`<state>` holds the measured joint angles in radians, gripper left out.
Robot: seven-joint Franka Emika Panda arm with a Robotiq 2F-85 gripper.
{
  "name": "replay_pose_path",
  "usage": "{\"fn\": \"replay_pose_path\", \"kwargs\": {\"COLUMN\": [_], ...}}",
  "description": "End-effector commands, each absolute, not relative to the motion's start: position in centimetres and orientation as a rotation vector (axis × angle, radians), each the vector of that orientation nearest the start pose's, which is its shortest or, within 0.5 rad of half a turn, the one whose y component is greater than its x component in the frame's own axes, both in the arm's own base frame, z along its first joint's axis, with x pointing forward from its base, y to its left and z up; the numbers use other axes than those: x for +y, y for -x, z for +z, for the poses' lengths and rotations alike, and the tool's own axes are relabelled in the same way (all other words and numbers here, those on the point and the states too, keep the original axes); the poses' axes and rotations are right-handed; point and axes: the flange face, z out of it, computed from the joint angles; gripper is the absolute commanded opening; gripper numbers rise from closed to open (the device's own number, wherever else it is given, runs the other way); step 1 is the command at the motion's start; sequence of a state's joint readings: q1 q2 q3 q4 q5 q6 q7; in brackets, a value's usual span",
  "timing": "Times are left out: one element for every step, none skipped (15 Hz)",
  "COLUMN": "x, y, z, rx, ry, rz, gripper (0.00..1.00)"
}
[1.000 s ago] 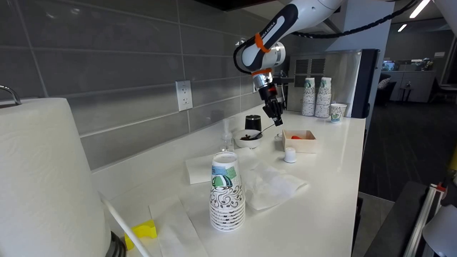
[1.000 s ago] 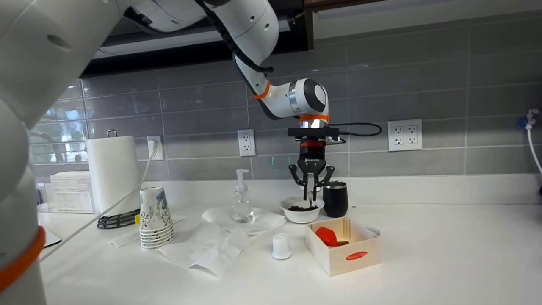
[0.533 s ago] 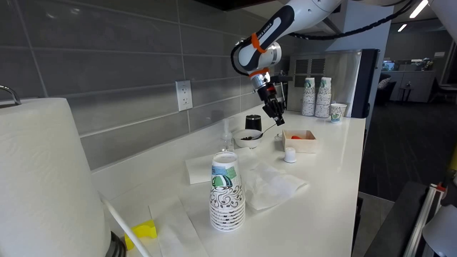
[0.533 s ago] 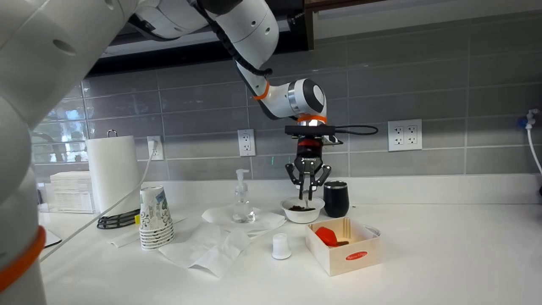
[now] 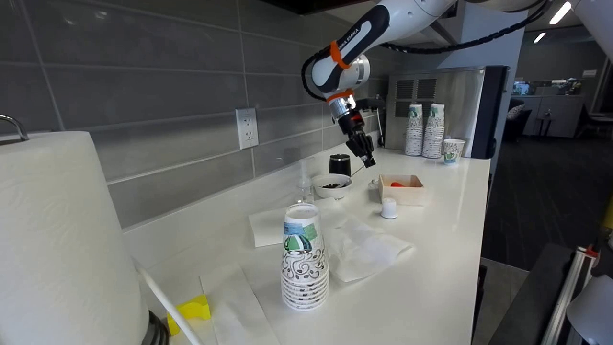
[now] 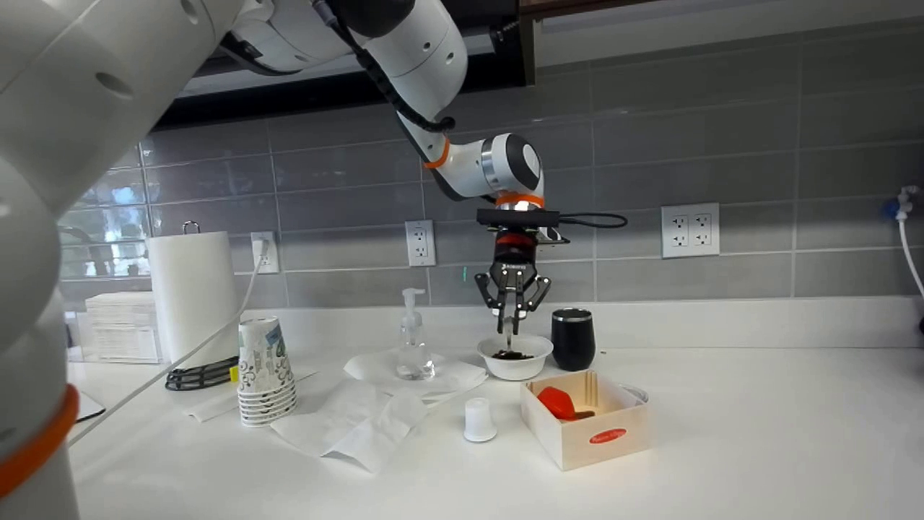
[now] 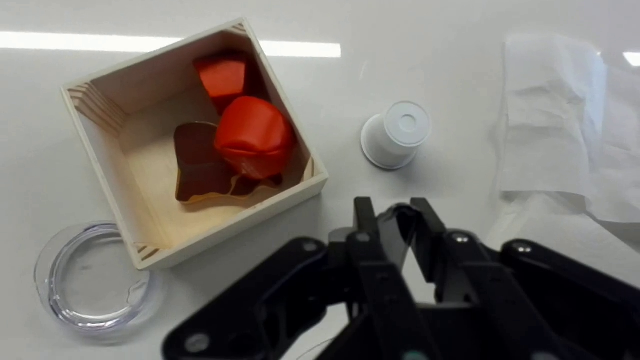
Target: Pick up the spoon and stir in the bowl
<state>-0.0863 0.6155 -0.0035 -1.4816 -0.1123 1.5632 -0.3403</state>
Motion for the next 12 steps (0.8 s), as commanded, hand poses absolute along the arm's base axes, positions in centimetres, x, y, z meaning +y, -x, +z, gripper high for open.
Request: {"fn": "replay_pose_path", "kwargs": {"x": [-7.2,-7.3,-7.4,-7.4,-7.6,-7.7,-7.8,-7.8,-7.9,-7.9,-7.9,-7.8], "y": [-65.7,-65.9,-66.1,-66.3,-66.5,-66.5,-66.5,-66.4,-66.3,-66.0,-65.8,-65.5], "z": [28.8,28.7,28.7,28.6,28.4,28.3,28.3,28.4,28.5,28.6,28.6,28.6], "rx": [-0.415,-0.411,-0.394,-0.375,-0.352,-0.326,-0.299,-0.270,-0.253,-0.240,-0.246,-0.257], "ry": [3.043,3.051,3.067,3.082,3.099,3.109,3.117,3.126,3.128,3.125,3.112,3.096], "rz": [0.732,0.714,0.689,0.683,0.685,0.699,0.719,0.740,0.766,0.810,0.862,0.920], "gripper": [0.06,0.06,0.06,0.06,0.06,0.06,0.06,0.06,0.06,0.06,0.06,0.06]}}
